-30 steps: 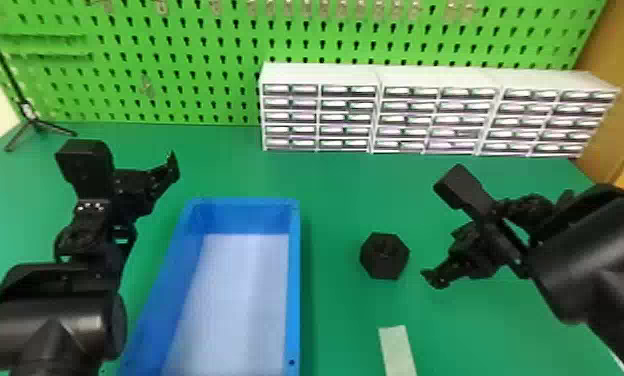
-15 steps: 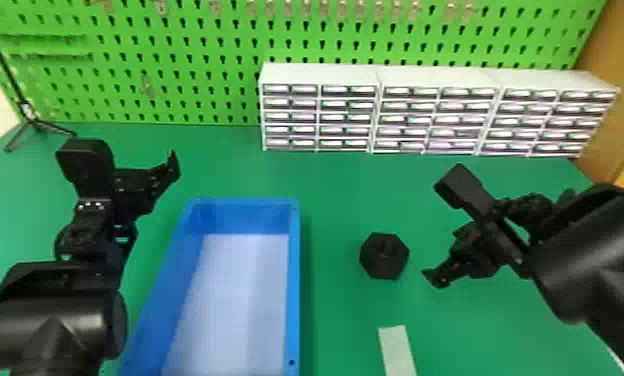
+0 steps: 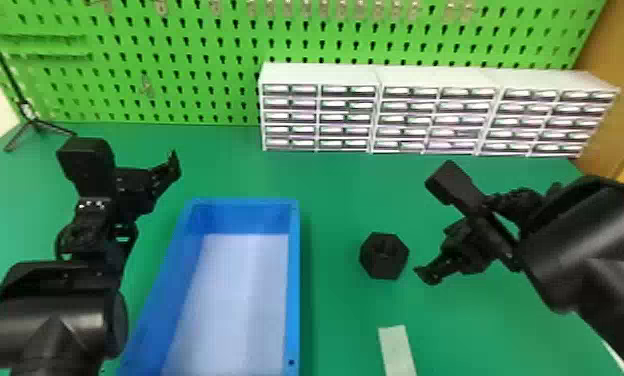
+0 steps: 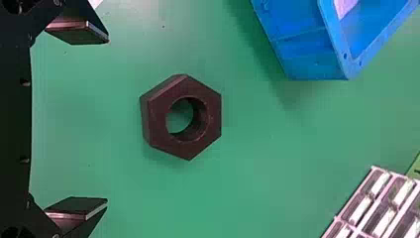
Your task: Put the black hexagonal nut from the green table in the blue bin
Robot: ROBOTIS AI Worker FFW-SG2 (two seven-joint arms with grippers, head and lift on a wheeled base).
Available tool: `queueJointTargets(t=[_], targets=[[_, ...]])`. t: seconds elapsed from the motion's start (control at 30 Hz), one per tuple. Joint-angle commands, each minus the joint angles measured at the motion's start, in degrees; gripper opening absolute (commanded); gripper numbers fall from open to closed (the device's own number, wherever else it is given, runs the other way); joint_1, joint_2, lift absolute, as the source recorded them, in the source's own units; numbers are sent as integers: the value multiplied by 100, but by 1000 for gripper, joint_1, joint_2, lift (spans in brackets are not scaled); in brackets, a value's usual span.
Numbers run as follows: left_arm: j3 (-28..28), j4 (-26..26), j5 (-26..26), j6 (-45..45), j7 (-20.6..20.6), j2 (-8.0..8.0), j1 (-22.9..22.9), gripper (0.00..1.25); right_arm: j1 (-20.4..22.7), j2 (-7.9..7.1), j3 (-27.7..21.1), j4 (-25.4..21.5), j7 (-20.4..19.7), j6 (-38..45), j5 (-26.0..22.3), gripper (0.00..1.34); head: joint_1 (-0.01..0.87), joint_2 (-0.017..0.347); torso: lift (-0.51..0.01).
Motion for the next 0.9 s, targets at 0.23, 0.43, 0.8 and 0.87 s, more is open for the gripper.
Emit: queueJointTargets(t=[0.23,0.43,0.8,0.87], targets=[[-7,9,-9,0,0,5,-3,1080,-476,363,464,658,154,-475,-24,1198,683,28,-96],[-7,0,-9,0,0,-4,-11,1080,-723,512,860,1080,216,-695,-94,1198,683,28,-96],[-7,0,-9,0,0,5,-20,1080,-1030,679,1290,1897,216,-1134,-358,1197,683,28,-96],[1,0,-18,0,0,-4,-20,1080,-1074,723,1334,2029,216,-1214,-358,1197,683,28,-96]])
